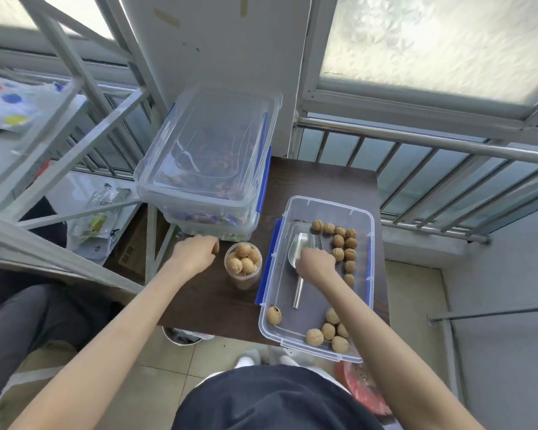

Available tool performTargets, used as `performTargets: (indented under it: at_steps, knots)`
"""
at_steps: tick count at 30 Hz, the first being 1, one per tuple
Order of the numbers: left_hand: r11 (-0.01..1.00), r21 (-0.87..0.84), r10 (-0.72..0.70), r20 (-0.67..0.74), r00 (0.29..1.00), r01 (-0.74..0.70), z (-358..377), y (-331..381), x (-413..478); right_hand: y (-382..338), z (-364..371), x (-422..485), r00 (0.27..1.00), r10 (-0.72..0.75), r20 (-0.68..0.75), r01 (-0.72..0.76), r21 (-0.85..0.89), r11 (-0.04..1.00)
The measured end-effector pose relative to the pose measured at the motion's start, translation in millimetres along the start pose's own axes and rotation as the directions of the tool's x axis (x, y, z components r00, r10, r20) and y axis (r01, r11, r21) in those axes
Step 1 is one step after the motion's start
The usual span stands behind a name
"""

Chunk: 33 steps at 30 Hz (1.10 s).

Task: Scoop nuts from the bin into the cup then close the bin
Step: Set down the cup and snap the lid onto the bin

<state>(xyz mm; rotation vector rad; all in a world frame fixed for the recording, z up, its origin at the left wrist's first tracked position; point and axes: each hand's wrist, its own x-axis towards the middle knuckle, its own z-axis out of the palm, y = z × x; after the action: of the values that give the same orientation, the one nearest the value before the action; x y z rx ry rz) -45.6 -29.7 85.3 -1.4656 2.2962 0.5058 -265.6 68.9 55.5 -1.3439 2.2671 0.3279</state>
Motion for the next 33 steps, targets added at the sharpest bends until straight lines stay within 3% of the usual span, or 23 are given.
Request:
performTargets:
  at_steps: [7,12,17,22,29,33]
  knots:
    - [0.991,-0.082,0.081,-0.25,0.965,-0.104,-83,16,-17,-46,-107,-1,0.944,-0.181,-0.274,0.225,0.141,0.964]
    - [0.999,0.019,-0.021,-0.508,0.861,0.035,-132,-1,2,-92,-155,14,0.904,-0.216,-0.369,0.283,0.138,0.949]
    - [0.973,0.013,-0.201,-0.446,0.872,0.231,-154,-36,41,-124,-163,38,0.941,-0.168,-0.292,0.206,0.103,0.973]
    - [0.938,-0.01,-0.339,-0.229,0.913,0.346,-143,-59,64,-125,-165,48,0.954,-0.116,-0.276,0.158,0.132,0.979]
    - [0.951,-0.088,-0.31,-0.304,0.901,0.297,-128,-59,68,-118,-164,50,0.948,-0.133,-0.288,0.173,0.118,0.978]
    - [0.979,-0.071,-0.206,-0.375,0.904,0.194,-128,-53,65,-103,-196,30,0.899,-0.108,-0.424,0.186,0.146,0.972]
